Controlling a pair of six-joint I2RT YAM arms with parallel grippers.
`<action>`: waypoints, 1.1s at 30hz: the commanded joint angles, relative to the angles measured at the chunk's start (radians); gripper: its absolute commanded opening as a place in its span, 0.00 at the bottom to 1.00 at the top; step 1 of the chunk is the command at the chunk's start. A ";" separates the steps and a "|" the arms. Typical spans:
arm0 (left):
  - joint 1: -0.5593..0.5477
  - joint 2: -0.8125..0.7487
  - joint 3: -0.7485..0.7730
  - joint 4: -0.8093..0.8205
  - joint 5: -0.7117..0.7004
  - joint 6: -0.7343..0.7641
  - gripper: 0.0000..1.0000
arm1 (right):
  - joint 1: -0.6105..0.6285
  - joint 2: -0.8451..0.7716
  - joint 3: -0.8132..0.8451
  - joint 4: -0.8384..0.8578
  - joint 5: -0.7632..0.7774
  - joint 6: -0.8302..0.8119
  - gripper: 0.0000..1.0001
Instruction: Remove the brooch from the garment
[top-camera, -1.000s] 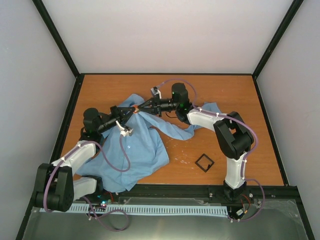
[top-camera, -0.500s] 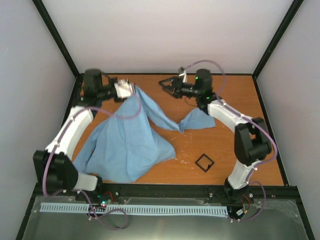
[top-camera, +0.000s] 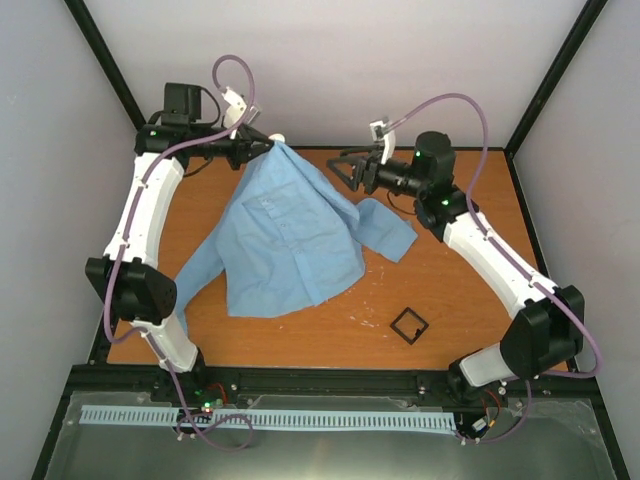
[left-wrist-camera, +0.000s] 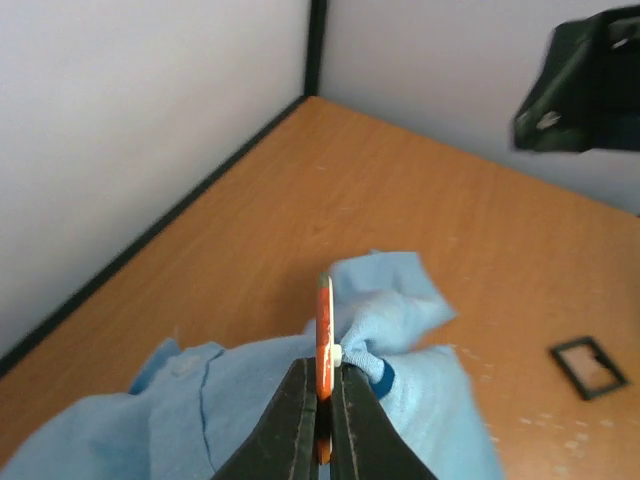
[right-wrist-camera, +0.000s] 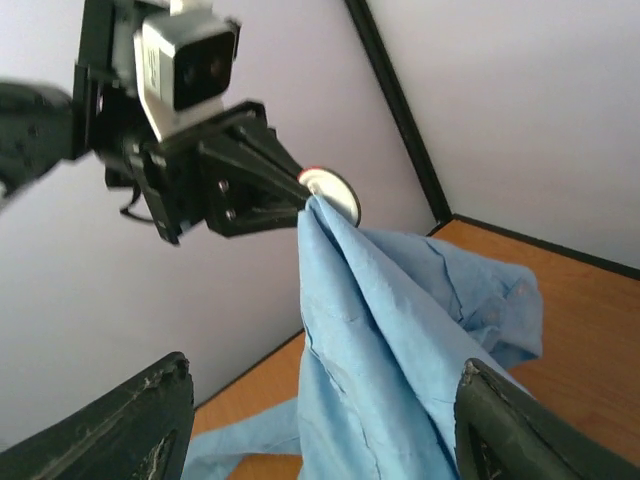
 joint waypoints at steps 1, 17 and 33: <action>-0.017 -0.062 -0.038 -0.192 0.173 0.015 0.01 | 0.086 -0.038 -0.053 -0.056 0.045 -0.177 0.69; -0.042 -0.556 -0.671 0.345 0.309 -0.159 0.01 | 0.272 -0.049 -0.132 -0.027 0.037 -0.185 0.45; -0.042 -0.675 -0.816 0.777 0.314 -0.350 0.01 | 0.287 -0.031 0.031 -0.283 0.121 -0.345 0.47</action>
